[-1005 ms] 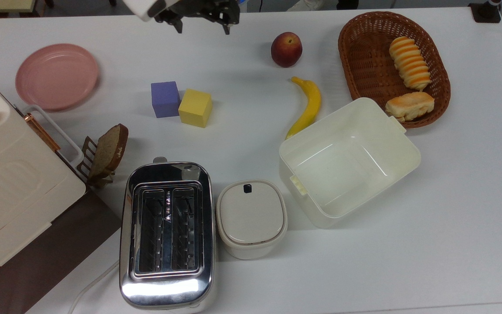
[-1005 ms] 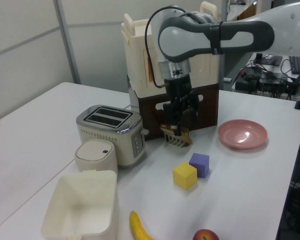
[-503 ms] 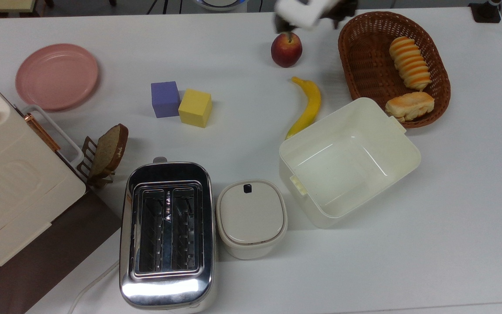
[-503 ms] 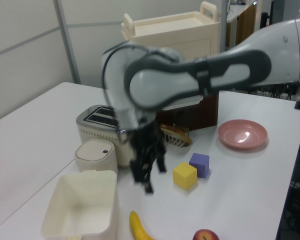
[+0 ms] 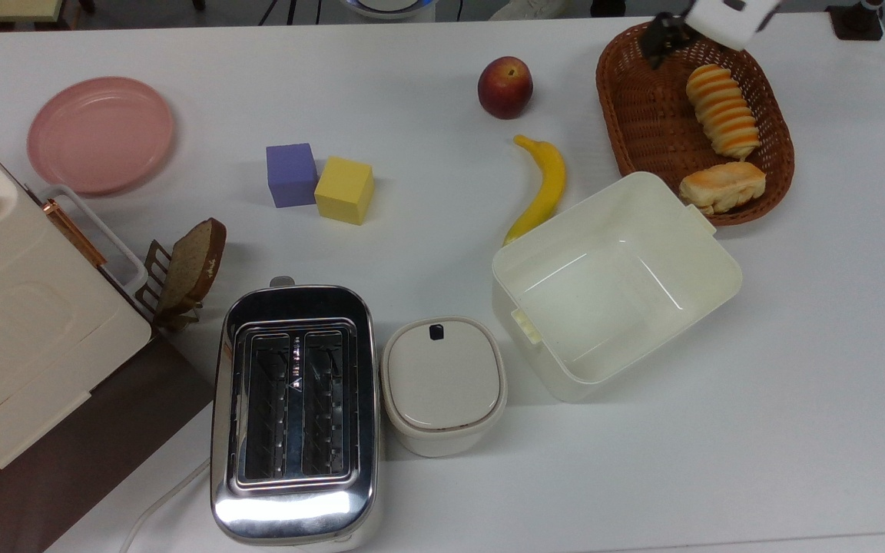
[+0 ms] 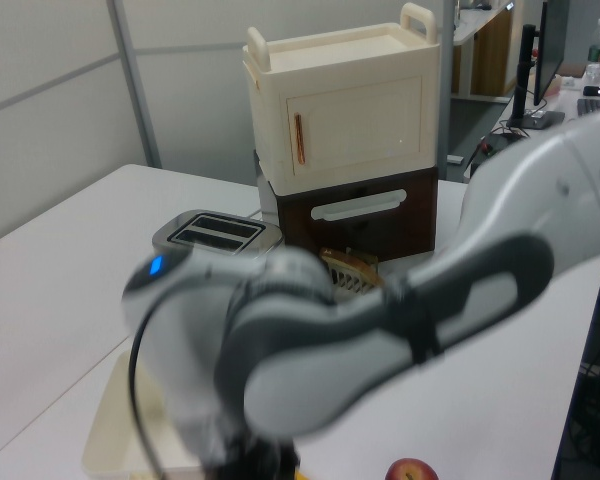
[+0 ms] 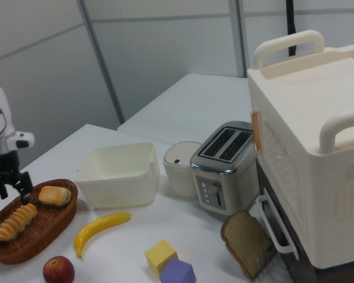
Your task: Put the bread on the table
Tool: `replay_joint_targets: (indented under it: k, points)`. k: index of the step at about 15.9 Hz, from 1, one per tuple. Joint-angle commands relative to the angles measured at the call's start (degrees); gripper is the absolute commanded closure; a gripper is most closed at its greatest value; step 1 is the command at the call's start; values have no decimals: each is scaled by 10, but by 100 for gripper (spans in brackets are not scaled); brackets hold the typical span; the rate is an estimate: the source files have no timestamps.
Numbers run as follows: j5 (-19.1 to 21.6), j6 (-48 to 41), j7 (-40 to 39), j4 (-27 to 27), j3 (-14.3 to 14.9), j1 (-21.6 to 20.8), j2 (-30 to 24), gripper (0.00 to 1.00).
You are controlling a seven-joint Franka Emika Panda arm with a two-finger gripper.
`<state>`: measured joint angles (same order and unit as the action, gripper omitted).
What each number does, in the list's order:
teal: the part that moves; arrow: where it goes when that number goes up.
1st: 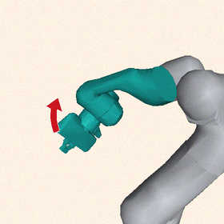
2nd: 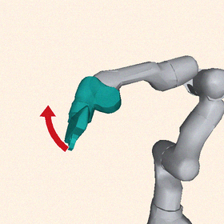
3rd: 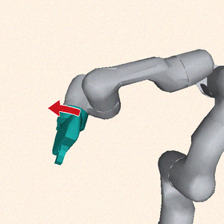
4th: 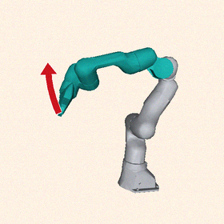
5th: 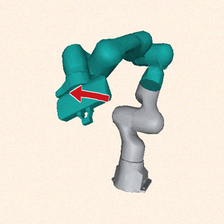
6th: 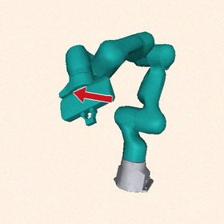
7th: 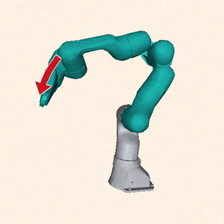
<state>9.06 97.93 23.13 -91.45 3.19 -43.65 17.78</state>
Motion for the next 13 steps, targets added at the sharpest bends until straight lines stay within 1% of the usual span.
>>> replay_joint_targets:
  k: [1,5,9,10,11,12,13]
  points:
    - [6,19,56,10,12,-53,44,0]
    - [-4,88,113,19,13,-88,97,0]
    - [-11,125,140,21,14,-97,131,0]
    - [-20,132,152,27,14,-99,135,6]
    - [-32,136,163,28,14,-99,143,23]
    - [-44,136,170,31,14,-100,149,51]
    - [-49,137,171,31,13,-99,150,77]
